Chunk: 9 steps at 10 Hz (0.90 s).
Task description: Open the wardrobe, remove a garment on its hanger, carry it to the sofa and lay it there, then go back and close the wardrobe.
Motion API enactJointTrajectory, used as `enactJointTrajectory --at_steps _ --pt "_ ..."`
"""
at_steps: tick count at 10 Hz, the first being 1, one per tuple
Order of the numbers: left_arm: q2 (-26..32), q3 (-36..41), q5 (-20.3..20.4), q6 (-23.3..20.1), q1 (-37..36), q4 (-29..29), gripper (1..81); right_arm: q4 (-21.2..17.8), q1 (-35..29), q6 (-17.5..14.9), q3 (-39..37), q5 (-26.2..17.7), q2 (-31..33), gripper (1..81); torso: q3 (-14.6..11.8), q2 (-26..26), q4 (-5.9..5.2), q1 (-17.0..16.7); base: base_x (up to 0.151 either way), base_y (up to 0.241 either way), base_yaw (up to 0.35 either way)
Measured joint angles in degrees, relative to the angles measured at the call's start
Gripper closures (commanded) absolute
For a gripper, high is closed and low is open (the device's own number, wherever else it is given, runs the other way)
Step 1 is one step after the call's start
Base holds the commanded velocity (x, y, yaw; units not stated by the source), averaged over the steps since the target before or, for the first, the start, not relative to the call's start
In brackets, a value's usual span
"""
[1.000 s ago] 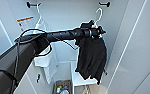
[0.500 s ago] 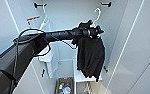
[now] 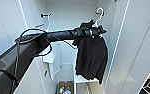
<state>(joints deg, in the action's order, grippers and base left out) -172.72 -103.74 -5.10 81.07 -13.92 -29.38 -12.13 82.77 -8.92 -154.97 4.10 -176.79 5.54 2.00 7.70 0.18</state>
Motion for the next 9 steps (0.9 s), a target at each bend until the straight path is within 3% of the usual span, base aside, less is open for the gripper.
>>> enactJointTrajectory --at_steps 4,9 --pt "-2.1 0.6 -1.3 0.1 4.9 0.0 81.1 0.0 0.2 0.0 0.0 0.0 0.0 1.0 0.0 0.0 0.00 0.0 -0.133 0.000 0.000" --pt "-1.5 2.7 -0.8 -0.1 5.7 0.0 81.1 0.0 0.4 0.0 0.0 0.0 0.1 1.0 0.0 0.0 0.00 0.0 -0.135 0.000 0.000"
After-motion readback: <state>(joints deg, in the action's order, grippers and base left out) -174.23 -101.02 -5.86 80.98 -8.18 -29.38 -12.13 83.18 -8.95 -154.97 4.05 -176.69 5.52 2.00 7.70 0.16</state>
